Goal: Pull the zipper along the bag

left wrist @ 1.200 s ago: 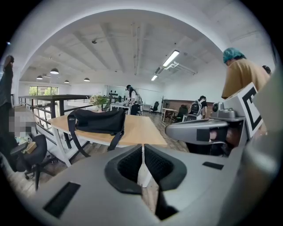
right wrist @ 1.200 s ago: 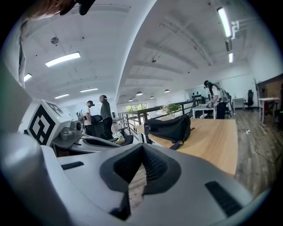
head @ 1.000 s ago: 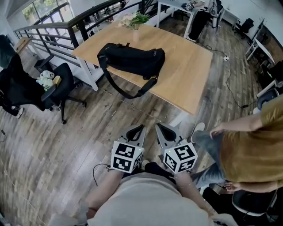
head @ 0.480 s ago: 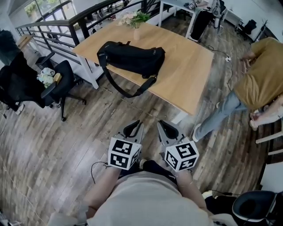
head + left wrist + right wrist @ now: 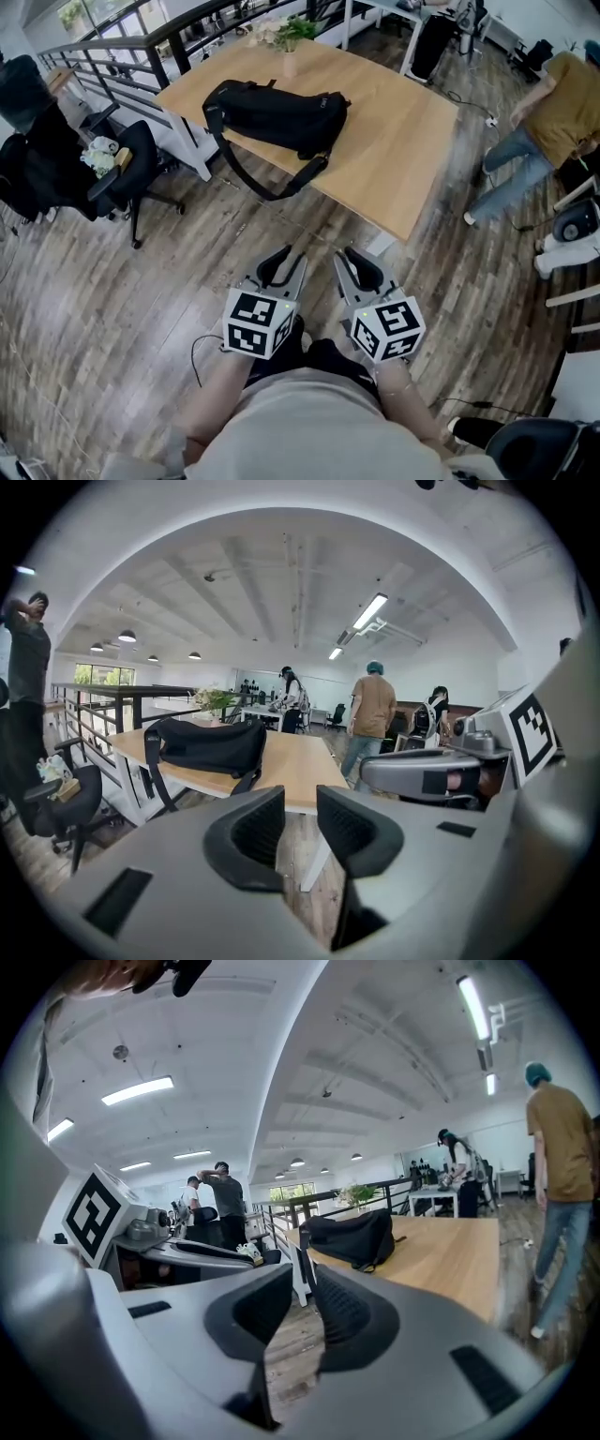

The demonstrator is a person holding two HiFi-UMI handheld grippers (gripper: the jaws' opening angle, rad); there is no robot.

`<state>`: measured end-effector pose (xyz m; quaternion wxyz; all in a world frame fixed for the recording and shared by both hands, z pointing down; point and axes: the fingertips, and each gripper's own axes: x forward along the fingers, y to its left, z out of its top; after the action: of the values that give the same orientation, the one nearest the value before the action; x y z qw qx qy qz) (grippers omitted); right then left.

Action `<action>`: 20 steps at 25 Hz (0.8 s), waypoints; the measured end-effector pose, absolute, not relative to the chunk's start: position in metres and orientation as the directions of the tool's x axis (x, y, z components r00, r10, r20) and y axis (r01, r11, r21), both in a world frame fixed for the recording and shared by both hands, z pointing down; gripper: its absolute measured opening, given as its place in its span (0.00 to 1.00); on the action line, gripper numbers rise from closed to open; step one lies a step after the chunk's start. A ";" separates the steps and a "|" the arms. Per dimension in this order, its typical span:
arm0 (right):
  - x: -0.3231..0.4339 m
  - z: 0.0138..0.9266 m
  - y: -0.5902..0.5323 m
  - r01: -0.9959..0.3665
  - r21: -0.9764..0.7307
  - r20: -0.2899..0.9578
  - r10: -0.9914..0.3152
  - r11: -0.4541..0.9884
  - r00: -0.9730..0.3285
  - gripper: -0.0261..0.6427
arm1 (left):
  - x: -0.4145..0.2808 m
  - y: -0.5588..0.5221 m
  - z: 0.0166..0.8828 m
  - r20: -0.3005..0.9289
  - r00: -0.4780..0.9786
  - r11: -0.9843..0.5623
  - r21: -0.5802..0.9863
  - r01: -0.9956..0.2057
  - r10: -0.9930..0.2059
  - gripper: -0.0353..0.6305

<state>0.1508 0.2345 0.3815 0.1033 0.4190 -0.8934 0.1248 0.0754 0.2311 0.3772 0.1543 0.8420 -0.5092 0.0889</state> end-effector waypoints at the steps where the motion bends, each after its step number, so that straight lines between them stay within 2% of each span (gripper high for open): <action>1: 0.151 0.383 0.234 -0.773 -0.141 0.291 -0.720 0.619 -0.630 0.14 | 0.076 0.231 0.378 0.311 0.466 -0.435 0.167 -0.885 -0.828 0.20; 10: 0.145 0.396 0.199 -0.781 -0.179 0.298 -0.724 0.598 -0.623 0.17 | 0.053 0.200 0.395 0.348 0.435 -0.396 0.180 -0.900 -0.831 0.20; 20: 0.105 0.397 0.098 -0.817 -0.167 0.313 -0.756 0.552 -0.575 0.21 | 0.018 0.098 0.391 0.340 0.492 -0.456 0.187 -0.870 -0.801 0.20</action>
<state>0.1051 0.0982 0.3965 0.1028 0.4493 -0.8750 0.1480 0.0185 0.0978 0.3910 0.1695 0.8470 -0.4934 0.1018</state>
